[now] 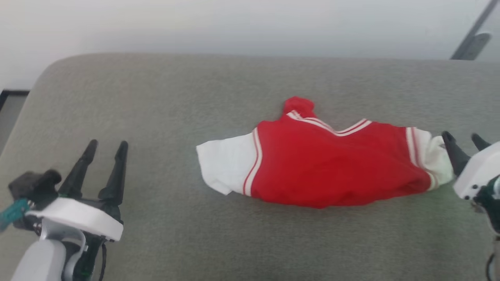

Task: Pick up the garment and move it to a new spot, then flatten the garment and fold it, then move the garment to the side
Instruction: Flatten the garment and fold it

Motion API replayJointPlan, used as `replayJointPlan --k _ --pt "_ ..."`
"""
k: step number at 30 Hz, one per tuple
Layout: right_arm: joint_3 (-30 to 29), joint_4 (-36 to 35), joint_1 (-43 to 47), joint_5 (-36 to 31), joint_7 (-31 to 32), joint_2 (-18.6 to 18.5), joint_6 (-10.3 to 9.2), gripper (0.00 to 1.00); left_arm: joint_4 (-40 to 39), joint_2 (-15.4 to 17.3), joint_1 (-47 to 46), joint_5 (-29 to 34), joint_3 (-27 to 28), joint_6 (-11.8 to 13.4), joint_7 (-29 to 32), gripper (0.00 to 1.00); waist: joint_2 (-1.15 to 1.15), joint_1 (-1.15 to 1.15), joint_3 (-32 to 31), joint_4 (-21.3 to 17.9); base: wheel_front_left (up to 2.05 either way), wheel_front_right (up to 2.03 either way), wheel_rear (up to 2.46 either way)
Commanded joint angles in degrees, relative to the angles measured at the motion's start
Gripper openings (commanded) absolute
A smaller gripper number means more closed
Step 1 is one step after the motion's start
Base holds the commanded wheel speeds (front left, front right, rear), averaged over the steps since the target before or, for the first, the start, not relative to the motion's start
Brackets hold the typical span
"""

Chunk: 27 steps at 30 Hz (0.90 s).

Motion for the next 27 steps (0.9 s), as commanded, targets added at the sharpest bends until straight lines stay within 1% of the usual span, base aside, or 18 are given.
replayJointPlan --k 1,6,10,13,14,15,22,27 --pt "0.51 -0.84 0.57 0.06 -1.62 0.48 -0.04 1.00 -0.06 0.98 -1.10 -1.42 -0.85 -0.13 1.70 1.00 0.00 0.00 -1.38 -1.71 0.00 0.00 0.00" --pt "3.40 -3.38 1.38 -0.55 -8.71 2.19 -0.04 1.00 0.40 4.17 -4.39 -6.02 -4.10 -0.13 10.15 1.00 0.00 0.00 -2.50 -4.37 0.00 0.00 0.00" --pt "5.53 -4.48 1.48 -1.42 -14.06 3.26 -0.04 1.00 1.49 5.50 -8.24 -8.02 -6.48 -0.13 17.15 1.00 0.00 0.00 -2.70 -6.27 0.00 0.00 0.00" --pt "6.87 -4.34 1.48 -1.69 -16.86 4.34 -0.04 1.00 3.18 5.39 -11.50 -9.19 -8.15 0.02 22.35 1.00 0.00 0.00 -2.50 -7.50 0.00 0.00 0.00" --pt "6.87 -4.34 1.48 -1.69 -16.86 4.34 -0.04 1.00 3.18 5.39 -11.50 -9.19 -8.15 0.02 22.35 1.00 0.00 0.00 -2.50 -7.50 0.00 0.00 0.00" --pt "7.25 -4.17 1.32 -1.82 -17.61 4.46 -0.04 1.00 4.01 5.27 -12.88 -9.61 -8.66 0.03 24.05 1.00 0.00 0.00 -2.34 -7.91 0.00 0.00 0.00" --pt "9.60 -2.70 0.31 -1.59 -19.98 5.61 -0.04 1.00 11.82 4.56 -20.84 -10.79 -13.08 0.51 35.61 1.00 0.00 0.00 -0.81 -10.22 0.00 0.00 0.00" --pt "10.57 -3.08 -0.86 -1.57 -20.79 5.45 -0.04 1.00 17.96 3.75 -25.20 -10.63 -15.44 2.30 42.79 1.00 0.00 0.00 1.16 -11.75 0.00 0.00 0.00"
